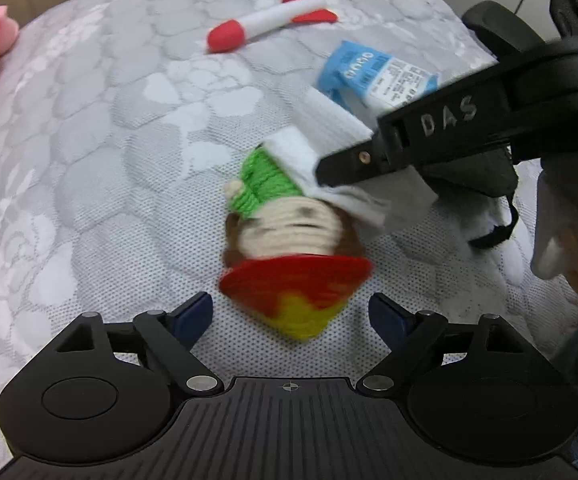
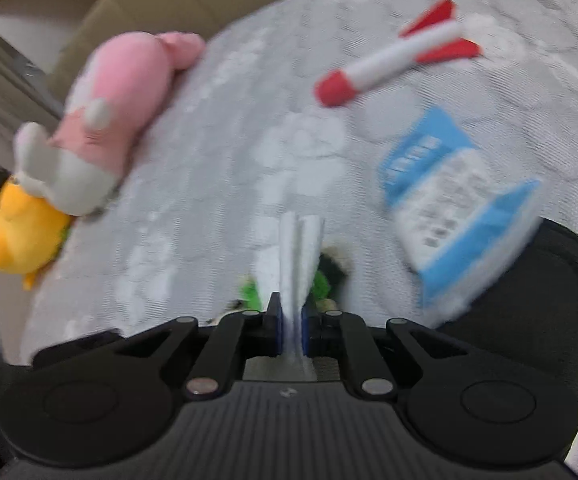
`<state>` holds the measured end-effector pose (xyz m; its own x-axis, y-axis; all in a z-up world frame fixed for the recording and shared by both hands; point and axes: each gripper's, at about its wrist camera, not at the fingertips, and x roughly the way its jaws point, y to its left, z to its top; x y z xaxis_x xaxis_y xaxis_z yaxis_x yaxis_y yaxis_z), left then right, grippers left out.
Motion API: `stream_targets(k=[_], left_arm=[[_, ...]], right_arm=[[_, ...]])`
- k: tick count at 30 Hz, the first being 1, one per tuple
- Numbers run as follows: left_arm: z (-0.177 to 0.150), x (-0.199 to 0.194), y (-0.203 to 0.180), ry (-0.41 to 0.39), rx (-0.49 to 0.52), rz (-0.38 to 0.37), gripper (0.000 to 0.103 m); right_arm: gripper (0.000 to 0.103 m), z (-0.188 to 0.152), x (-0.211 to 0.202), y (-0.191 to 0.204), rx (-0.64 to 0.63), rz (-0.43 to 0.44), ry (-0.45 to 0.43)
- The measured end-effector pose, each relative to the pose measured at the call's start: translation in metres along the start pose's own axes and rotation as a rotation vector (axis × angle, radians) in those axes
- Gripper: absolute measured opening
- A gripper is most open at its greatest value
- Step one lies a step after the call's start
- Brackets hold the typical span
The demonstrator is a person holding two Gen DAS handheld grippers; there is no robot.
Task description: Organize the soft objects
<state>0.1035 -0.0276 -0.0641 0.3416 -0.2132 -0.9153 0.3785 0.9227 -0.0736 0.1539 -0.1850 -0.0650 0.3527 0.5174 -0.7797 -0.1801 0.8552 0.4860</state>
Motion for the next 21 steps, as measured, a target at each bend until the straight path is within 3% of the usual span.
stream_targets(k=[5,7,9,12,14,16,17,18,21], left_arm=[[0.004,0.007,0.003,0.011,-0.010,-0.013,0.094],[0.004,0.012,0.013,0.031,-0.076,-0.038,0.094],[0.003,0.017,0.031,0.056,-0.214,-0.120,0.095],[0.002,0.030,0.055,0.066,-0.477,-0.309,0.100],[0.004,0.037,0.059,0.038,-0.557,-0.357,0.100],[0.007,0.036,0.055,-0.002,-0.518,-0.319,0.098],[0.010,0.032,0.051,-0.020,-0.466,-0.265,0.083],[0.012,0.027,0.047,-0.031,-0.396,-0.206,0.078],[0.011,0.011,0.016,-0.100,-0.064,0.084,0.078]], right_arm=[[0.014,-0.001,0.001,-0.010,-0.006,-0.036,0.022],[0.014,-0.001,0.000,-0.006,-0.053,-0.113,0.000],[0.014,-0.003,-0.003,-0.004,-0.088,-0.173,-0.025],[0.014,-0.001,-0.006,-0.006,-0.041,-0.119,-0.017],[0.014,-0.001,-0.004,-0.007,-0.028,-0.088,-0.001],[0.014,-0.001,-0.007,-0.007,-0.026,-0.067,-0.014],[0.014,-0.001,-0.009,-0.007,-0.019,-0.049,-0.025],[0.014,-0.001,-0.012,-0.008,-0.013,-0.030,-0.036],[0.014,0.000,-0.020,-0.009,0.006,0.025,-0.069]])
